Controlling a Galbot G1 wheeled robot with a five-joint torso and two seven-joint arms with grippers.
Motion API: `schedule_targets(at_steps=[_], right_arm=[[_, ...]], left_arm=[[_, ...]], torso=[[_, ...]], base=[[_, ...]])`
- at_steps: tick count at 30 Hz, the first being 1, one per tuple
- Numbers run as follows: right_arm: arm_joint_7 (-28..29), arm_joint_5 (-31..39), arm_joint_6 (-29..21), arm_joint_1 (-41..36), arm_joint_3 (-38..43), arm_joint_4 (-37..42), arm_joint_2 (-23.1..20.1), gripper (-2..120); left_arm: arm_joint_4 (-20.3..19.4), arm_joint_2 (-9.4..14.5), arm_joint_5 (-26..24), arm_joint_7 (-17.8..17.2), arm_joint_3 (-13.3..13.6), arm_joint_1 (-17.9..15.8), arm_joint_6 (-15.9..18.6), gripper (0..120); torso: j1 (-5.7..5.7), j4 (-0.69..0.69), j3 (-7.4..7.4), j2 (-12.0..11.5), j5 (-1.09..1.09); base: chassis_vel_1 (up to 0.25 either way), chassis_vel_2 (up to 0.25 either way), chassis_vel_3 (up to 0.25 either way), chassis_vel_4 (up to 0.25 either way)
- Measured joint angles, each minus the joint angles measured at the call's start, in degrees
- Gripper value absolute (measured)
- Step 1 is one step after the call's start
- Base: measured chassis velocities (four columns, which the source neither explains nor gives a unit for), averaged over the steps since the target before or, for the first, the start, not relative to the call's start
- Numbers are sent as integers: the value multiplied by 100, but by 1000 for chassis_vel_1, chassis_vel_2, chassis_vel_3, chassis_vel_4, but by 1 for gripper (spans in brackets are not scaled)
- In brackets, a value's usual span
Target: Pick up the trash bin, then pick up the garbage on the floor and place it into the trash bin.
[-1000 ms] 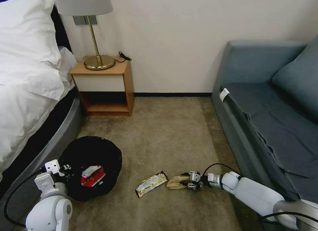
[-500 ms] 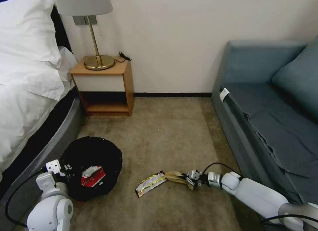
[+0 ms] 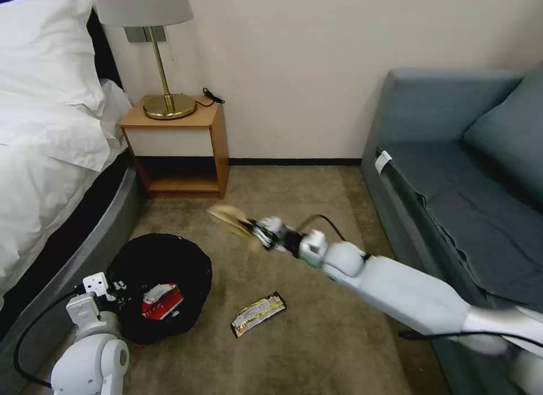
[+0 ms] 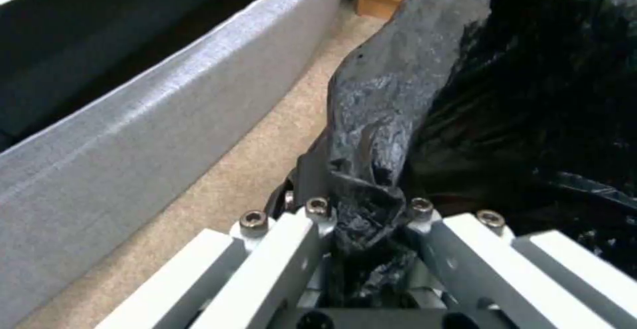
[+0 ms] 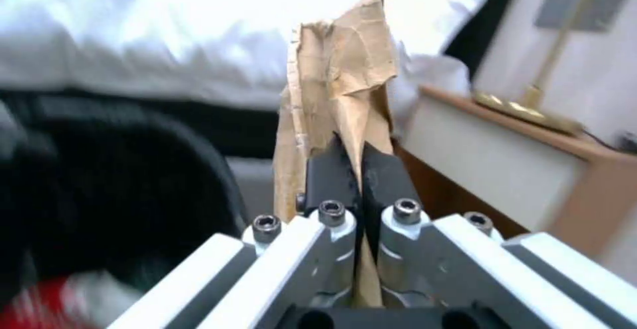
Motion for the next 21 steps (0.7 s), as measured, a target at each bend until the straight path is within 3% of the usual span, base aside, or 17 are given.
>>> schedule_targets(at_steps=[2, 7, 19, 21], right_arm=[[287, 69, -41, 111, -279, 17, 446, 0], [520, 13, -89, 166, -844, -236, 1065, 0], [748, -126, -197, 128, -1384, -353, 1206, 0], [750, -154, -226, 128, -1388, -353, 1192, 9]], left_arm=[[-2, -20, 30, -4, 40, -5, 4, 4], [-21, -51, 83, -13, 94, -3, 7, 4], [-62, -61, 92, -15, 114, -21, 31, 4], [-65, -62, 92, -15, 115, -22, 34, 4]], torso=[[0, 1, 0, 0, -1], [0, 3, 0, 0, 0], [0, 0, 0, 0, 1], [0, -1, 0, 0, 1]], base=[[0, 0, 0, 0], [0, 0, 0, 0], [0, 0, 0, 0], [0, 0, 0, 0]])
